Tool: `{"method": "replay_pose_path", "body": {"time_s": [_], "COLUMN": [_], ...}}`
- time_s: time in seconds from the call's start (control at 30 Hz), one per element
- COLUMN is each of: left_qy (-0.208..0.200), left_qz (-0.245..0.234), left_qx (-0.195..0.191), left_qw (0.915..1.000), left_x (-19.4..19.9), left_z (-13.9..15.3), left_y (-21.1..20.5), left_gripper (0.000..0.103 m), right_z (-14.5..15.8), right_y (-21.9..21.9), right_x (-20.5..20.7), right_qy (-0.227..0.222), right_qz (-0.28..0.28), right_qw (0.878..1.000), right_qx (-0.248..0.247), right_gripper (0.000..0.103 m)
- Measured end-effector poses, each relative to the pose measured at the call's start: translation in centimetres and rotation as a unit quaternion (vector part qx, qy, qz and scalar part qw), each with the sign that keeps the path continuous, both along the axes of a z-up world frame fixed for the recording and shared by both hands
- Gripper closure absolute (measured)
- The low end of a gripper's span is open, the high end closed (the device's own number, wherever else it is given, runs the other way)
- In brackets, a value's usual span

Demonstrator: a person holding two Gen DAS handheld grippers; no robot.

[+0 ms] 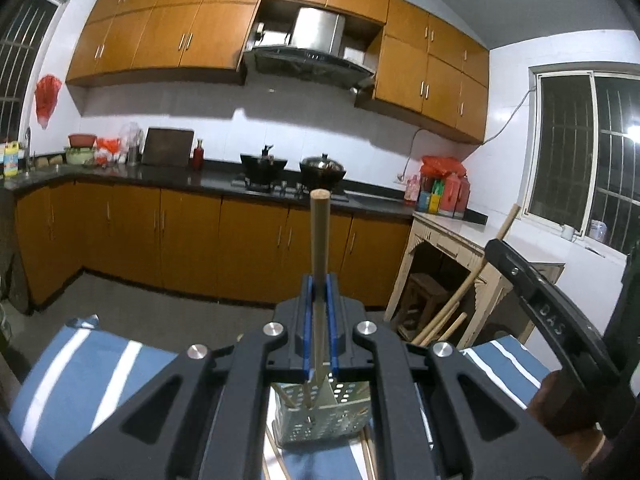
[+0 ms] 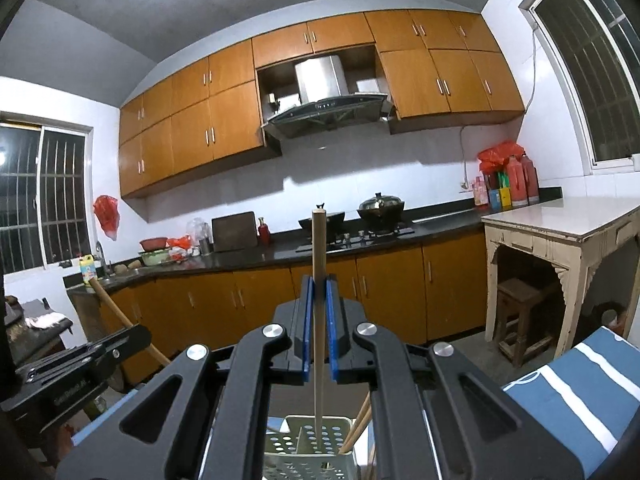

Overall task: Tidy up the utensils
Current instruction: 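Lower both chopsticks upright into the holder, then open both grippers to release the chopsticks and pull back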

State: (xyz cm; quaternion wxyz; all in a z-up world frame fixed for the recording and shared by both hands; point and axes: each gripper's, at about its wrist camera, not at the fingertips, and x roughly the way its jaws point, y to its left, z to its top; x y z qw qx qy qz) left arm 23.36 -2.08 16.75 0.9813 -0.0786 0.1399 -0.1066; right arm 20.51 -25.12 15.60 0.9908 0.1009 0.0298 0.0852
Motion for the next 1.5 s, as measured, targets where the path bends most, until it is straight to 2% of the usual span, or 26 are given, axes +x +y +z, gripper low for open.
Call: {"method": "replay_pose_path", "body": {"time_s": [0.27,0.5,0.53,0.6,0.63,0.67,0.83,0.93,1.07,1.17,1.3,1.43,1.5], "left_qy": [0.041,0.057,0.06,0.063,0.065,0.066,0.06,0.049,0.034,0.032,0.051,0.097,0.131], "left_qz": [-0.006,-0.003,-0.001,0.004,0.006,0.008,0.014,0.018,0.021,0.027,0.036,0.045,0.052], "left_qx": [-0.004,0.004,0.005,0.005,0.004,0.004,-0.003,-0.01,-0.02,-0.021,-0.012,0.017,0.029], "left_qw": [0.9991,0.9984,0.9982,0.998,0.9978,0.9978,0.9981,0.9986,0.999,0.9989,0.998,0.9941,0.9896], "left_x": [1.8,2.3,2.4,2.4,2.3,2.2,1.1,0.2,-1.9,-4.0,-6.0,-6.8,-6.4], "left_z": [-2.8,-3.5,-3.6,-3.6,-3.6,-3.6,-3.1,-2.3,-1.3,-1.6,-3.6,-7.8,-10.4], "left_y": [0.7,0.6,0.6,0.8,1.0,1.1,2.0,2.3,3.4,4.4,5.2,5.6,5.8], "left_gripper": [0.095,0.095,0.095,0.092,0.09,0.086,0.078,0.069,0.066,0.064,0.064,0.064,0.064], "right_z": [-2.5,-3.0,-3.1,-3.1,-3.2,-3.1,-2.6,-2.2,-2.7,-4.2,-8.7,-13.8,-16.0], "right_y": [0.0,0.2,0.3,0.2,0.1,0.0,-0.8,-1.5,-2.6,-3.3,-3.7,-3.1,-2.3], "right_x": [1.8,2.1,2.2,2.1,2.0,1.6,0.0,-1.5,-3.5,-4.7,-5.3,-4.5,-4.1], "right_qy": [0.054,0.079,0.083,0.089,0.089,0.087,0.083,0.082,0.093,0.113,0.178,0.257,0.288], "right_qz": [0.008,0.017,0.016,0.012,0.008,0.002,-0.006,-0.016,-0.03,-0.037,-0.042,-0.032,-0.017], "right_qw": [0.998,0.997,0.996,0.996,0.996,0.996,0.997,0.997,0.995,0.993,0.983,0.966,0.957], "right_qx": [0.009,0.008,0.008,0.006,0.006,0.007,0.004,0.005,0.001,-0.005,-0.014,-0.017,-0.02], "right_gripper": [0.096,0.095,0.094,0.078,0.059,0.053,0.053,0.053,0.053,0.053,0.053,0.053,0.06]}}
